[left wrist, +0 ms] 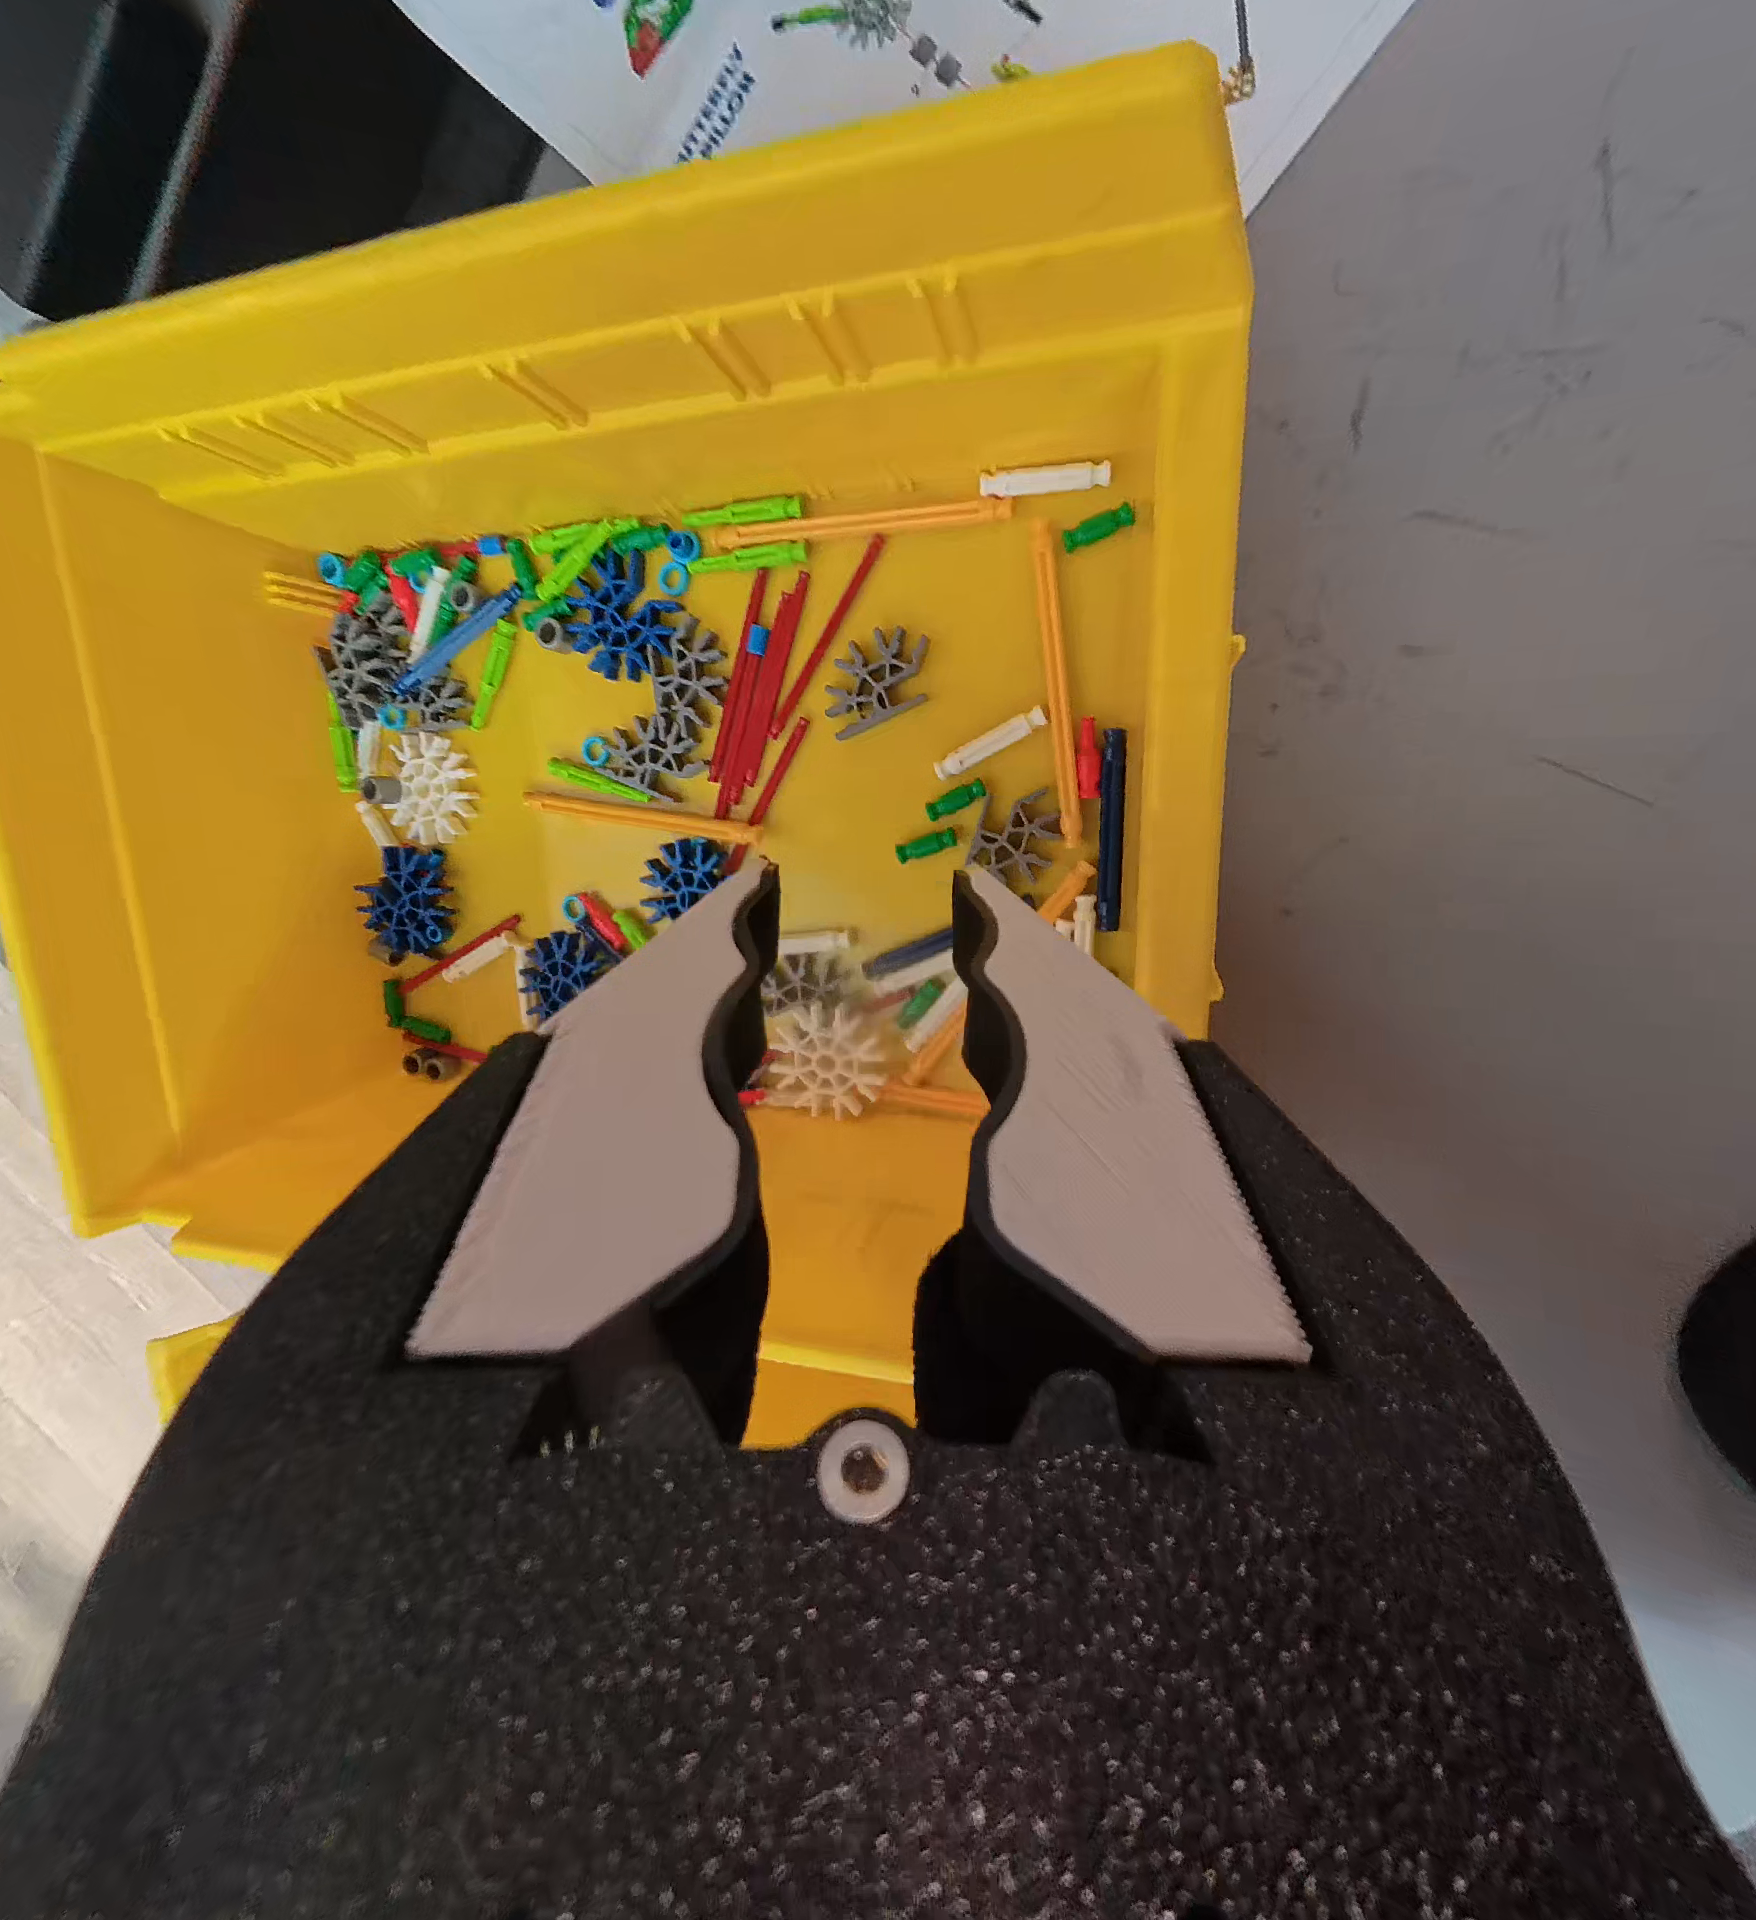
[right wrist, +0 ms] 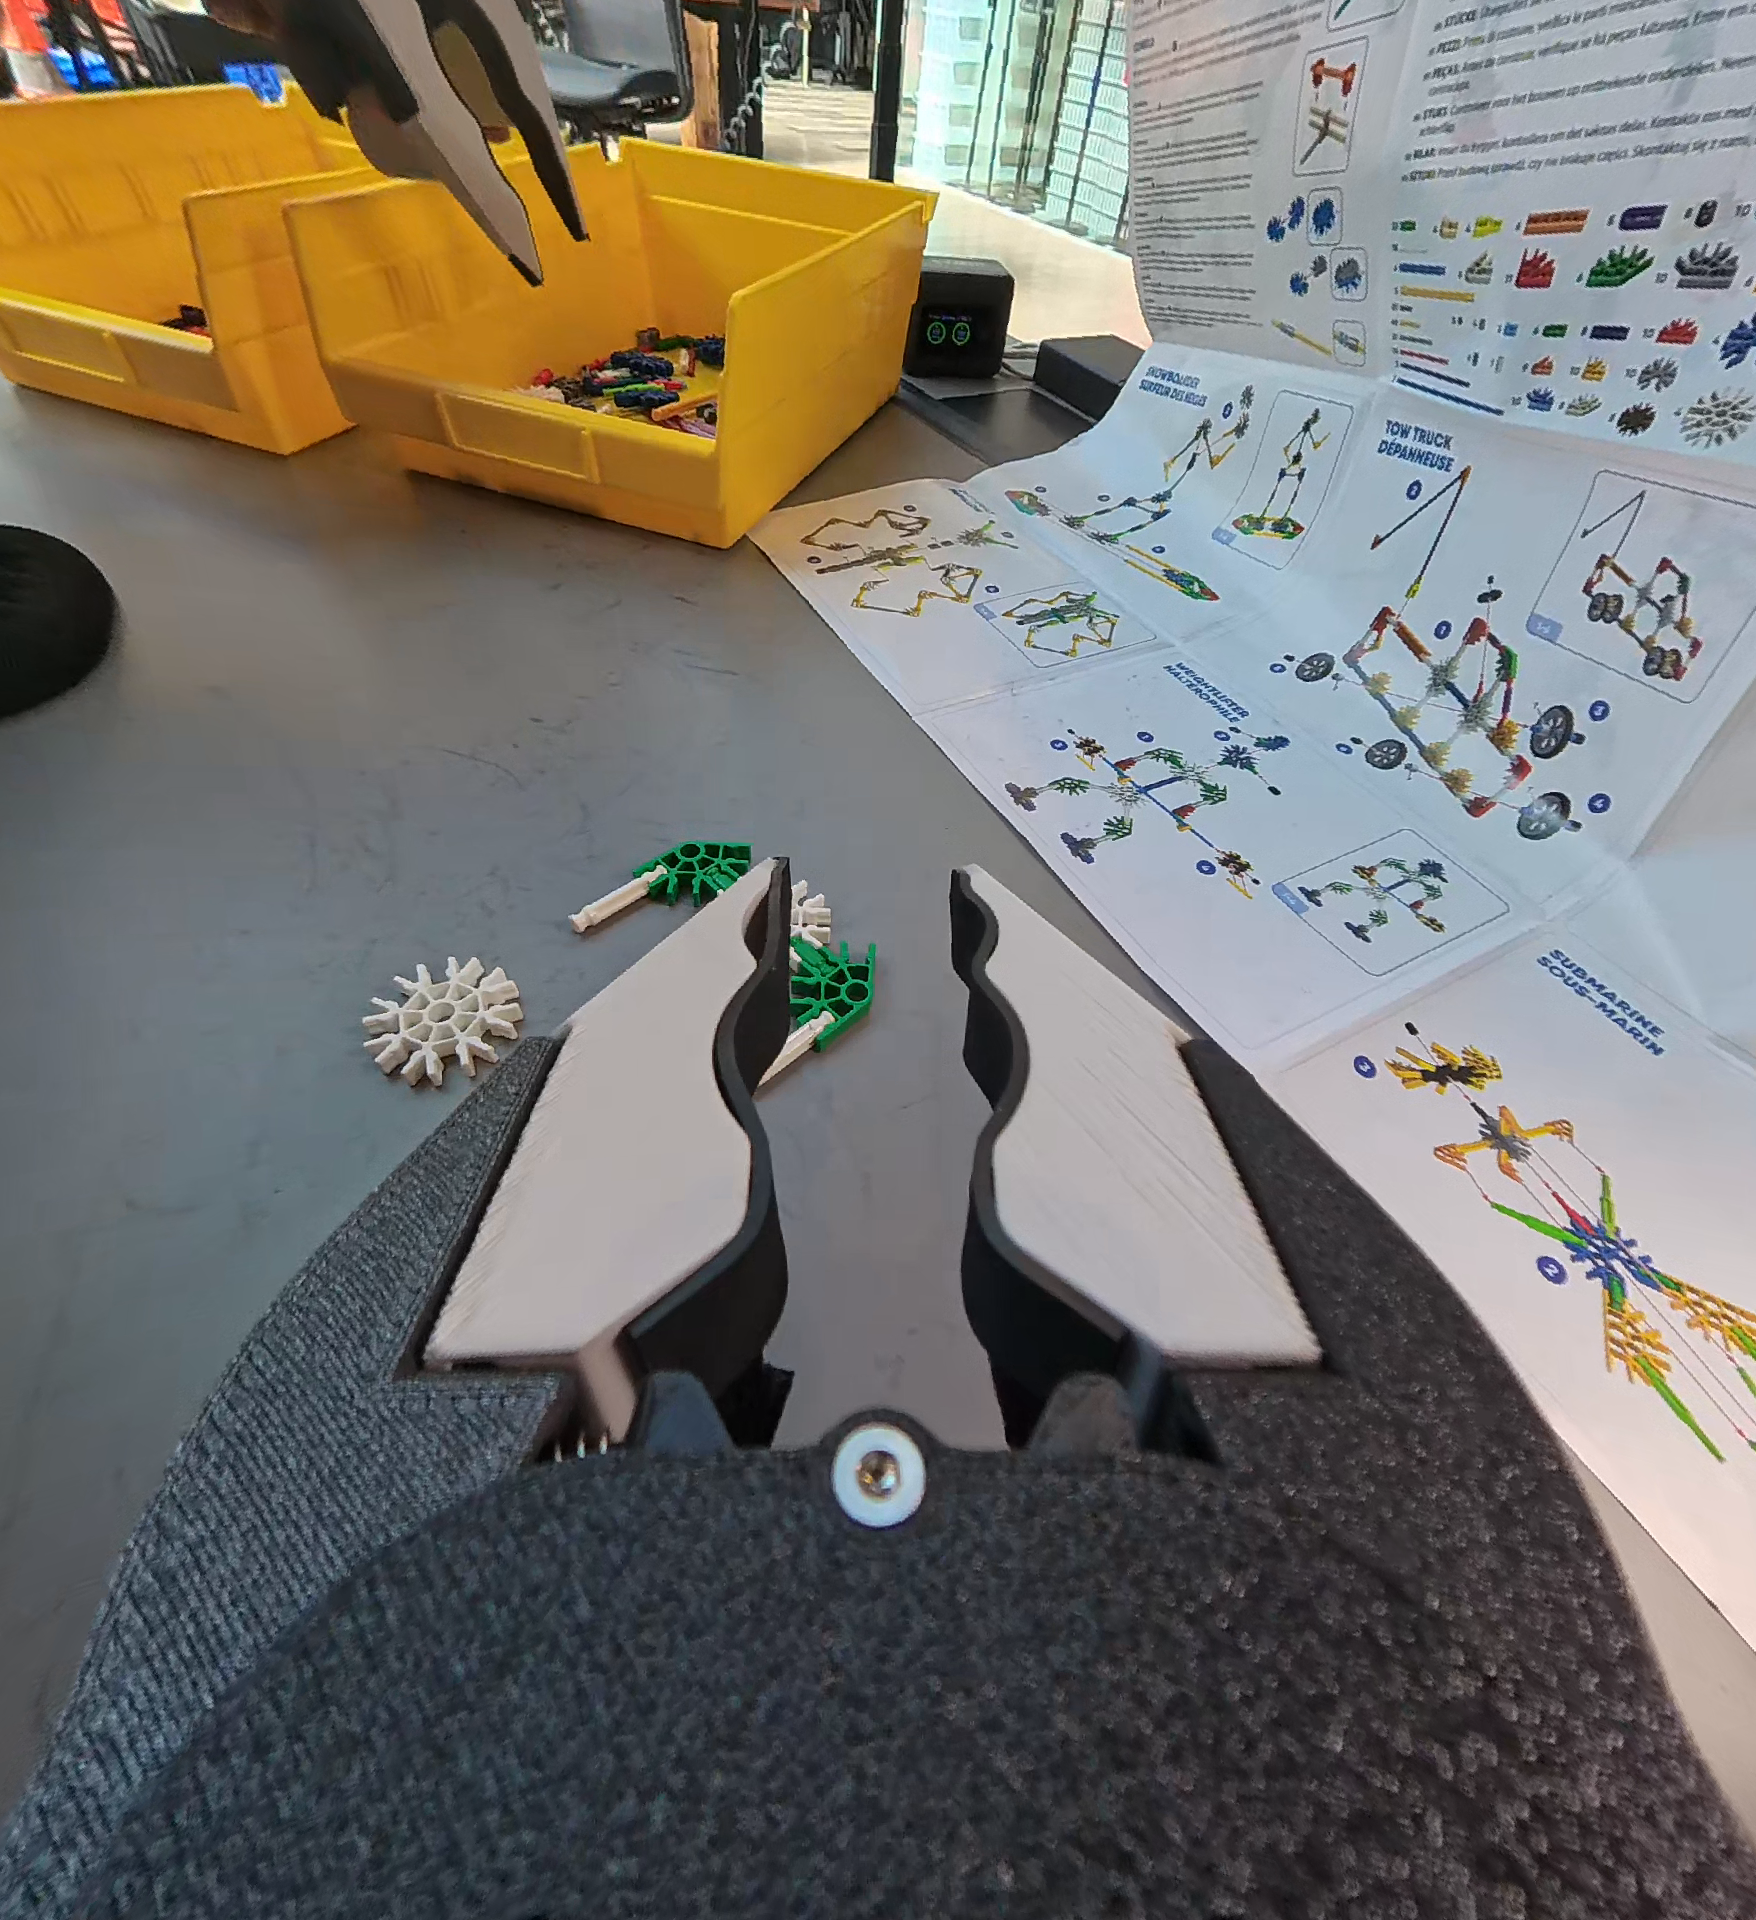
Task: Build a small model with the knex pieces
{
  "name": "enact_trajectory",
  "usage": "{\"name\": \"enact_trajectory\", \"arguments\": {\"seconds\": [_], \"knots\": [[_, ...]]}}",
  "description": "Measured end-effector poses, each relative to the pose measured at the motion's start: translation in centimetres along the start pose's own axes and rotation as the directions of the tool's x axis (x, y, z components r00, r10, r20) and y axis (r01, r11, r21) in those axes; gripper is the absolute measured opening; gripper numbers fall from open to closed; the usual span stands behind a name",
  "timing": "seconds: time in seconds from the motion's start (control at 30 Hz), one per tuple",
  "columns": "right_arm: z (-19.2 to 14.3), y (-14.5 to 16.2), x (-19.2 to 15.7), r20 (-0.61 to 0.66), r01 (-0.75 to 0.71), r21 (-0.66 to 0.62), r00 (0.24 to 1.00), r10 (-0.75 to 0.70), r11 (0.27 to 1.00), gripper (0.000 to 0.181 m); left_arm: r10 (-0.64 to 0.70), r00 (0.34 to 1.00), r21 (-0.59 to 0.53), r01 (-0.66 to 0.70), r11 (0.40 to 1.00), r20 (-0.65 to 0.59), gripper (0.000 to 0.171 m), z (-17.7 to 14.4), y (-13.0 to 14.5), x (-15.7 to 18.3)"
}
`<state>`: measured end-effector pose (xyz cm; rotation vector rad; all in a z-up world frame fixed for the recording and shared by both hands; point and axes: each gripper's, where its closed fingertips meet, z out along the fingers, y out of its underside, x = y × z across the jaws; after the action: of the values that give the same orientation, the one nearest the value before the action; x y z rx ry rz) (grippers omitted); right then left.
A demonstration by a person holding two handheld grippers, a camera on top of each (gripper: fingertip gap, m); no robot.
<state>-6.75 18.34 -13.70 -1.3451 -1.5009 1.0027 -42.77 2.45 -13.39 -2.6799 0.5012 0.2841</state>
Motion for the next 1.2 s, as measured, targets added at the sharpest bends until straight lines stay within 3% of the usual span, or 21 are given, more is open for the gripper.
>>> {"name": "enact_trajectory", "arguments": {"seconds": [0.17,0.5,0.8,1.2], "knots": [[0.1,0.0,-0.3,0.006,0.007,-0.003,1.000,-0.007,1.000,0.029,0.036,0.997,-0.140,-0.045,0.989,-0.066,0.031,1.0,1.9,1.0],[0.0,-0.1,-0.1,0.007,-0.015,0.006,1.000,0.015,1.000,0.029,0.007,0.997,-0.296,-0.028,0.955,-0.073,0.031,2.3,3.8,-3.0],[0.0,-0.1,0.2,0.006,-0.035,0.010,0.999,0.035,0.999,0.029,0.010,0.974,-0.526,-0.131,0.840,-0.226,0.030,4.5,7.3,-1.4],[0.0,-0.1,0.0,0.016,-0.032,0.008,0.999,0.032,0.999,0.029,0.026,0.974,-0.621,-0.162,0.767,-0.223,0.038,4.9,9.0,-1.1]]}}
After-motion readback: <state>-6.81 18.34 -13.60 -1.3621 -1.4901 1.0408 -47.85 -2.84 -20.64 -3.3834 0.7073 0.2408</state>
